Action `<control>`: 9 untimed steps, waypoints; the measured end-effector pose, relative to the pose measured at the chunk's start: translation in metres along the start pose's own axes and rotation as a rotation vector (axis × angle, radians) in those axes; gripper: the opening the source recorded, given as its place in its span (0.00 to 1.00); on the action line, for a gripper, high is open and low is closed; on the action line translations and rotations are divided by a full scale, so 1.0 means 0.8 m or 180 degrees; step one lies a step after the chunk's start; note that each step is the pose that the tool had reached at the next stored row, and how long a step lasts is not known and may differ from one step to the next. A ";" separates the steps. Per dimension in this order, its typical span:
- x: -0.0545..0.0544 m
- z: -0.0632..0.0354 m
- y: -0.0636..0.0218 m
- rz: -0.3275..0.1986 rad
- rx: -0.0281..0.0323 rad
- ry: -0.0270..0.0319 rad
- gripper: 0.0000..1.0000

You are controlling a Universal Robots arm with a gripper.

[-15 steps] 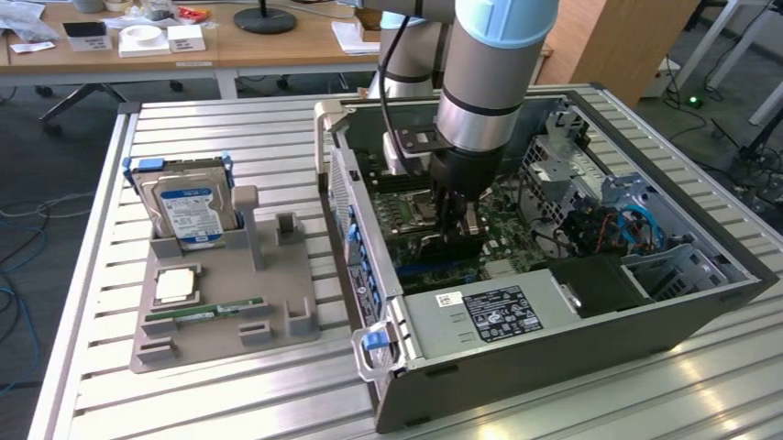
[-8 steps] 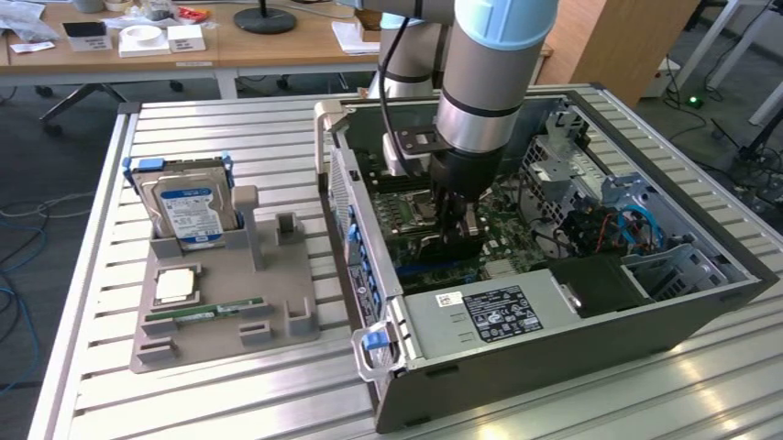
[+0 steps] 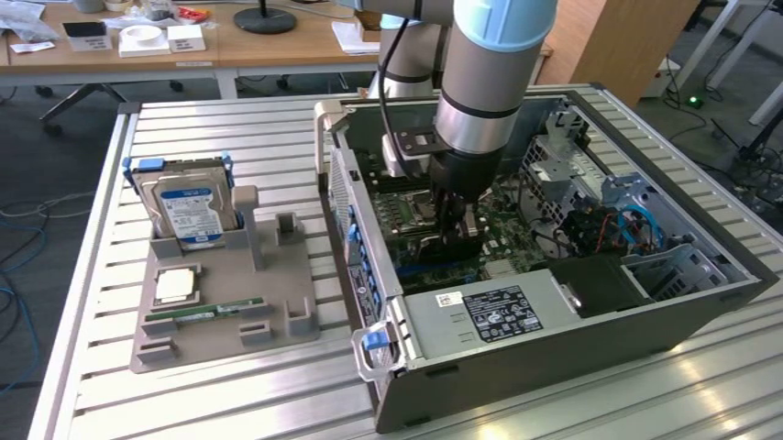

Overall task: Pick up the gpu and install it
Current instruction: 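Insert the gpu into the slot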

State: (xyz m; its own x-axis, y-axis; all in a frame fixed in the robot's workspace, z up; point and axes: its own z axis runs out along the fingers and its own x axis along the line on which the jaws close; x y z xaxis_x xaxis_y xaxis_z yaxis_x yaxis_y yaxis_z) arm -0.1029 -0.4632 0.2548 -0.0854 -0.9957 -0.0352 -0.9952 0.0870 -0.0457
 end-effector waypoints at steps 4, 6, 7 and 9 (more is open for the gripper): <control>0.000 0.001 0.001 0.0000 0.0000 0.0001 0.26; 0.000 0.001 0.001 0.0000 0.0000 0.0000 0.26; 0.000 0.001 0.001 0.0000 0.0000 0.0000 0.26; 0.000 0.001 0.002 -0.0001 0.0001 0.0000 0.26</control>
State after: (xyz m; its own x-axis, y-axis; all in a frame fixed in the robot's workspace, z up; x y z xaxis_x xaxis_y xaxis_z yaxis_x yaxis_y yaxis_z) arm -0.1041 -0.4632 0.2537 -0.0853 -0.9957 -0.0351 -0.9952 0.0868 -0.0459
